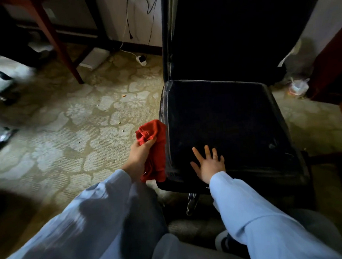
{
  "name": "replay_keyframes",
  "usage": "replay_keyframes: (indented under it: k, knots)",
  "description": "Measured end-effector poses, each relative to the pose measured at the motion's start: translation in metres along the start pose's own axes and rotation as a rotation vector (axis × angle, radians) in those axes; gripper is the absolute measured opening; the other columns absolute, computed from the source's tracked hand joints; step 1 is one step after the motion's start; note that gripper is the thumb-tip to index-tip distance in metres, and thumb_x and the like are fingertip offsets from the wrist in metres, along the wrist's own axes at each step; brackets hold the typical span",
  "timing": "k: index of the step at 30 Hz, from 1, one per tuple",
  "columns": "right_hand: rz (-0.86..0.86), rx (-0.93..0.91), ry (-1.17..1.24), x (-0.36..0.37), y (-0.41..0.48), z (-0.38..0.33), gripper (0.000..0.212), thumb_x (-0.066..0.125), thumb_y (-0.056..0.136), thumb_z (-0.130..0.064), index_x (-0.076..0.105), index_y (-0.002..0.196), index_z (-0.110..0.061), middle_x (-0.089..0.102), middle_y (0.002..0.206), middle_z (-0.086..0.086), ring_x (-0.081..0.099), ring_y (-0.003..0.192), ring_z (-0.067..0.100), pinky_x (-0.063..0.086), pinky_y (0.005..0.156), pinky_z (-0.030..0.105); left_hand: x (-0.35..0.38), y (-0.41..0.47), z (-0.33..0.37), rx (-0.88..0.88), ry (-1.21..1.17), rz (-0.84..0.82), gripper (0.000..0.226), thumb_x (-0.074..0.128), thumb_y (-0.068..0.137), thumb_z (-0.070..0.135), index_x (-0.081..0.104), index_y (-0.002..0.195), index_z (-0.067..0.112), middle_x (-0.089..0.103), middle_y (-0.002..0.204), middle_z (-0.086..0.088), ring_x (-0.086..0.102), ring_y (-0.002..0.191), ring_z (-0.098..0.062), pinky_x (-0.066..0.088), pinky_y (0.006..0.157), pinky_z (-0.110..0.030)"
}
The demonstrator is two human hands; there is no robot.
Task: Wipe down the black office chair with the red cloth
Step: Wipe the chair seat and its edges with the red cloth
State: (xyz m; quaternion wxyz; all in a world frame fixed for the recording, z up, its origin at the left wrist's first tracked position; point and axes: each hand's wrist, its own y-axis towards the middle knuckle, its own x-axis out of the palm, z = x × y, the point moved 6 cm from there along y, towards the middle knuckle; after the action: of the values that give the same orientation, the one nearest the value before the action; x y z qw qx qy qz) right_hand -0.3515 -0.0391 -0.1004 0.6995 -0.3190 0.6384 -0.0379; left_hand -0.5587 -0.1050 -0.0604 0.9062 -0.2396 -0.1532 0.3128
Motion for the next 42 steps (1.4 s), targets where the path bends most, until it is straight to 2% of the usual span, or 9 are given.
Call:
replay_keyframes:
  k: [7, 10, 13, 16, 22, 27, 33, 38, 42]
  knots:
    - [-0.03, 0.056, 0.088, 0.003, -0.018, 0.032, 0.054, 0.019, 0.097, -0.055, 0.006, 0.148, -0.041, -0.002, 0.159, 0.006, -0.001, 0.145, 0.032, 0.011, 0.115, 0.048, -0.001, -0.025, 0.001, -0.047, -0.085, -0.019, 0.028, 0.066, 0.087, 0.029, 0.059, 0.108, 0.013, 0.066, 0.107, -0.02, 0.064, 0.099, -0.038, 0.049, 0.088, -0.058]
    - [-0.026, 0.079, 0.093, -0.002, -0.022, 0.042, 0.053, 0.023, 0.097, -0.053, 0.017, 0.147, -0.038, 0.009, 0.157, 0.011, 0.012, 0.143, 0.034, 0.013, 0.114, 0.045, 0.002, -0.032, -0.007, -0.06, -0.055, -0.044, 0.038, 0.071, 0.082, 0.024, 0.058, 0.115, 0.01, 0.066, 0.105, -0.019, 0.065, 0.096, -0.038, 0.052, 0.085, -0.056]
    - [0.026, 0.074, 0.044, -0.01, -0.022, 0.046, 0.047, 0.03, 0.097, -0.046, 0.036, 0.139, -0.026, 0.035, 0.145, 0.018, 0.036, 0.131, 0.033, 0.022, 0.11, 0.042, 0.006, -0.034, -0.017, -0.067, -0.037, -0.038, 0.029, 0.069, 0.082, 0.009, 0.058, 0.108, 0.012, 0.065, 0.107, -0.021, 0.064, 0.096, -0.039, 0.052, 0.084, -0.054]
    - [0.083, 0.053, 0.022, -0.017, -0.02, 0.044, 0.043, 0.034, 0.096, -0.04, 0.042, 0.132, -0.017, 0.046, 0.135, 0.011, 0.043, 0.125, 0.028, 0.026, 0.107, 0.04, 0.012, -0.032, -0.023, -0.055, -0.039, -0.042, 0.021, 0.065, 0.083, -0.001, 0.057, 0.093, 0.016, 0.064, 0.1, -0.02, 0.064, 0.089, -0.036, 0.051, 0.084, -0.052]
    - [0.174, -0.087, 0.076, -0.034, -0.003, 0.027, 0.044, 0.034, 0.098, -0.033, 0.036, 0.14, -0.021, 0.037, 0.145, 0.002, 0.039, 0.129, 0.024, 0.025, 0.108, 0.038, 0.001, -0.011, -0.027, -0.076, -0.116, 0.042, 0.016, 0.063, 0.089, 0.013, 0.056, 0.103, 0.018, 0.065, 0.106, -0.018, 0.063, 0.094, -0.034, 0.05, 0.089, -0.054]
    - [0.184, -0.221, 0.105, -0.05, 0.027, 0.014, 0.045, 0.033, 0.099, -0.03, 0.031, 0.144, -0.02, 0.031, 0.15, 0.001, 0.031, 0.136, 0.022, 0.019, 0.111, 0.035, -0.016, 0.026, -0.02, -0.032, -0.134, 0.226, 0.014, 0.05, 0.095, 0.012, 0.055, 0.108, 0.015, 0.061, 0.091, -0.011, 0.062, 0.089, -0.033, 0.05, 0.088, -0.053]
    - [0.164, -0.317, 0.093, -0.062, 0.076, 0.002, 0.051, 0.03, 0.101, -0.035, 0.019, 0.149, -0.022, 0.012, 0.158, 0.001, 0.006, 0.145, 0.022, 0.005, 0.116, 0.039, -0.016, 0.079, -0.003, 0.113, 0.017, 0.361, 0.01, 0.053, 0.092, 0.026, 0.049, 0.086, 0.019, 0.053, 0.075, -0.004, 0.052, 0.071, -0.02, 0.046, 0.07, -0.038]
    - [0.124, -0.334, 0.044, -0.048, 0.11, -0.001, 0.055, 0.017, 0.1, -0.044, 0.0, 0.15, -0.03, -0.01, 0.158, -0.005, -0.015, 0.144, 0.02, -0.01, 0.115, 0.04, -0.01, 0.133, 0.003, 0.103, 0.092, 0.414, 0.028, 0.044, 0.089, 0.011, 0.043, 0.063, 0.021, 0.041, 0.056, 0.001, 0.039, 0.054, -0.016, 0.035, 0.056, -0.03]
    - [0.195, -0.336, -0.016, -0.037, 0.115, 0.001, 0.076, -0.01, 0.078, -0.058, -0.007, 0.149, -0.03, -0.012, 0.157, -0.004, -0.015, 0.144, 0.022, -0.015, 0.113, 0.04, 0.006, 0.153, -0.005, 0.096, -0.035, 0.315, 0.009, 0.056, 0.093, 0.023, 0.06, 0.09, 0.015, 0.058, 0.074, -0.005, 0.056, 0.061, -0.016, 0.047, 0.059, -0.031]
